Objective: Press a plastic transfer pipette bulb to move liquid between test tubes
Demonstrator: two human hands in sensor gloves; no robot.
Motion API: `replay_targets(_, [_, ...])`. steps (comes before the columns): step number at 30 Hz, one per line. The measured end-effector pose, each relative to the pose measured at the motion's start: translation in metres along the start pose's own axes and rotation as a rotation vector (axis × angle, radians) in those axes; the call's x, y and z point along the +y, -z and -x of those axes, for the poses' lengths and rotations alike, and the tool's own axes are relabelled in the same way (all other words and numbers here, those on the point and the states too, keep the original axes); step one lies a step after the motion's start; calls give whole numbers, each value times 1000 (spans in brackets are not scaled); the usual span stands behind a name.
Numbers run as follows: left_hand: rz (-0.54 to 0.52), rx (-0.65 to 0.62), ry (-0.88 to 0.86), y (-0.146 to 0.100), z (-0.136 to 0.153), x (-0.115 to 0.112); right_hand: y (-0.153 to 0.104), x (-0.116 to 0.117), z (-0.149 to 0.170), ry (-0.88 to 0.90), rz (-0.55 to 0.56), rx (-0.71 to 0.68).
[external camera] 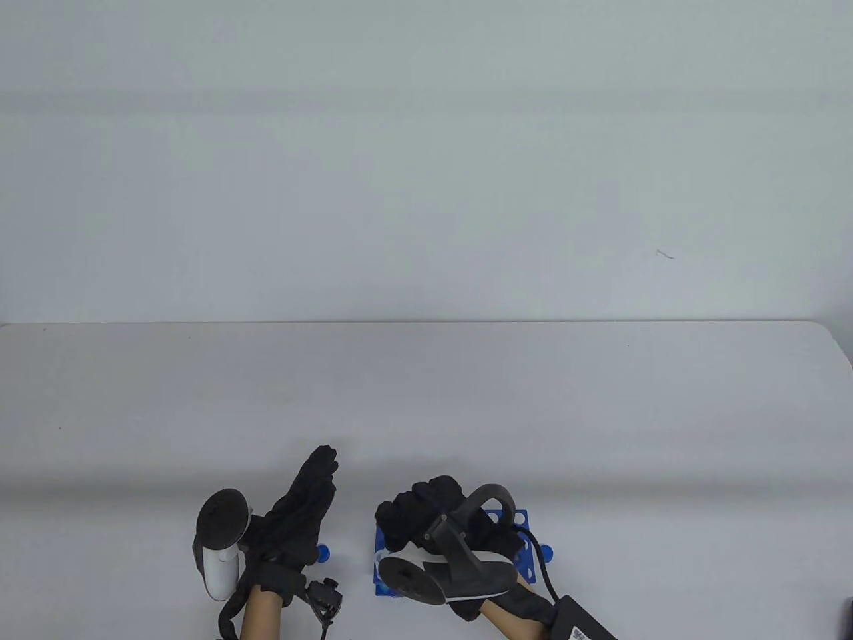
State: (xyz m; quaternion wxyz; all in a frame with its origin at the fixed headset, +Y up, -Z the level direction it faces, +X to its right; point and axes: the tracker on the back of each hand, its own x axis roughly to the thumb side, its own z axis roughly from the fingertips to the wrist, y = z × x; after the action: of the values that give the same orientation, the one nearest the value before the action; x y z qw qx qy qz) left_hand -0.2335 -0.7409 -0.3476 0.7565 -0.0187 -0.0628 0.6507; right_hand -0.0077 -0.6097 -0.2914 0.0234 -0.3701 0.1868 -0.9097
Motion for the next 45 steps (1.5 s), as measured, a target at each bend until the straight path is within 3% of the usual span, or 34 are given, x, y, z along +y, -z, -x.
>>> replay_targets(11, [-1,0,-1,0,0,0,-10,-29,36,172,3,107])
replay_targets(20, [0,1,-1,0,0,0,-27,-52,80,71,-41,269])
replay_targets(26, [-1,4,3,0,0,0,-31,-46,97,134,-92,299])
replay_targets(32, [0,6,5,0,0,0,-26,-36,93,123,-114,279])
replay_targets(39, [0,4,4,0,0,0,-18,-19,77,43,-110,230])
replay_targets(45, [0,3,5,0,0,0,-10,-1,55,-137,-114,155])
